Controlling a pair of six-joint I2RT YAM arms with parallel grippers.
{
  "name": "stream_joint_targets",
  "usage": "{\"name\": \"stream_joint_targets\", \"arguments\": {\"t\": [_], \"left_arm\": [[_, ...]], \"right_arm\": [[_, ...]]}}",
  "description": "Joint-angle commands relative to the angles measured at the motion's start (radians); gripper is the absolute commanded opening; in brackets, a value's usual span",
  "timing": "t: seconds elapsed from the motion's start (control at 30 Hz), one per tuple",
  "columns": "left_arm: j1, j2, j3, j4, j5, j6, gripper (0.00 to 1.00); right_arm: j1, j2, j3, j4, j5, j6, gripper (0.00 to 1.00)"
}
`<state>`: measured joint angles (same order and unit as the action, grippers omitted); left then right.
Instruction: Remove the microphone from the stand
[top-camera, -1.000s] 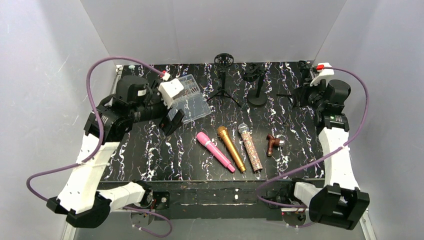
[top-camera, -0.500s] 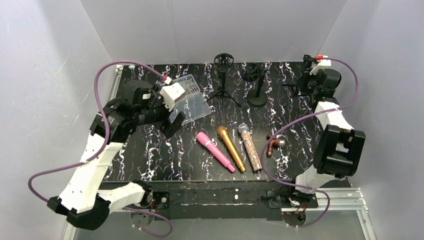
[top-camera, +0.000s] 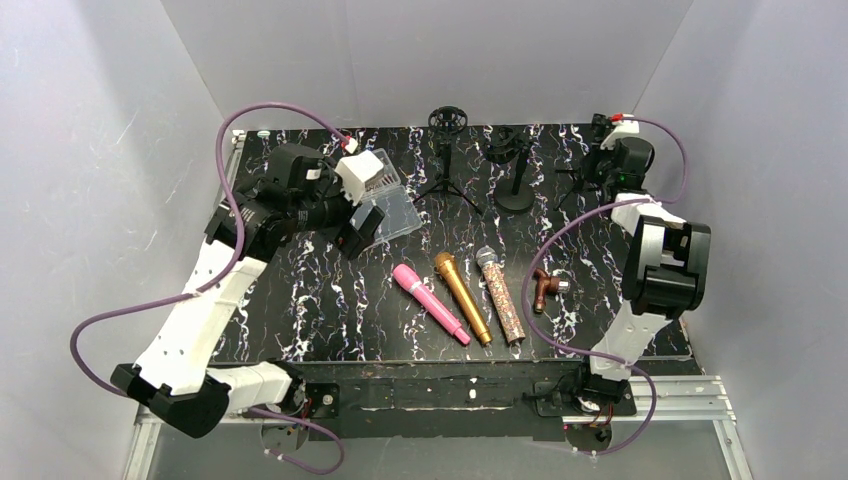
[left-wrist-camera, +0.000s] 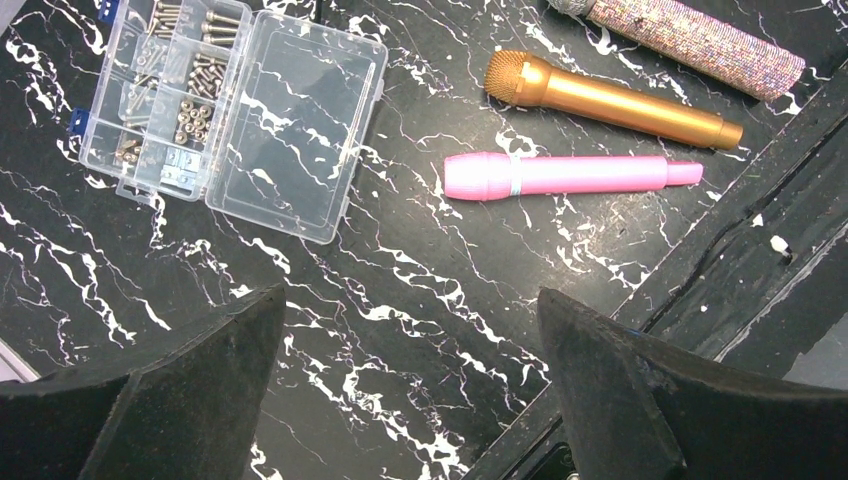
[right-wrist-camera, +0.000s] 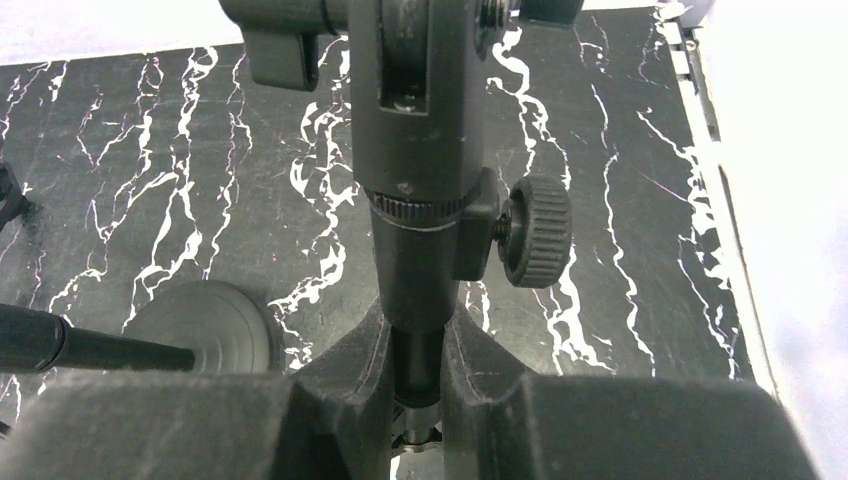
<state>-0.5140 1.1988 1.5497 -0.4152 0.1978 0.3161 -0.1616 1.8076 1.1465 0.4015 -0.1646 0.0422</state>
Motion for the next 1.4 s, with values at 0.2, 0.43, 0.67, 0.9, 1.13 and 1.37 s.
{"name": "stream_joint_targets", "arguments": {"t": [0.2, 0.43, 0.67, 0.9, 1.13, 1.37], "left_arm": [[0.001, 0.033, 0.051, 0.001, -0.005, -0.029, 0.98], [0.002, 0.038, 0.053, 0.001, -0.01, -0.033, 0.98], [0.001, 0.036, 0.055, -0.003, -0.012, -0.053, 0.98], [0.002, 0.031, 0.052, -0.005, -0.014, -0.06, 0.98], [0.001, 0.03, 0.057, -0.008, -0.009, -0.071, 0.98], [0.002, 0.038, 0.069, -0.008, -0.006, -0.089, 0.98]], "right_arm": [[0.071, 0.084, 0.127, 0.113, 0.085, -0.089, 0.01], [0.083, 0.131, 0.183, 0.025, 0.094, -0.089, 0.01], [0.096, 0.149, 0.172, 0.011, 0.105, -0.09, 0.01], [0.102, 0.169, 0.177, -0.029, 0.122, -0.09, 0.04], [0.102, 0.156, 0.156, -0.022, 0.129, -0.093, 0.23], [0.102, 0.169, 0.202, -0.097, 0.15, -0.07, 0.36]]}}
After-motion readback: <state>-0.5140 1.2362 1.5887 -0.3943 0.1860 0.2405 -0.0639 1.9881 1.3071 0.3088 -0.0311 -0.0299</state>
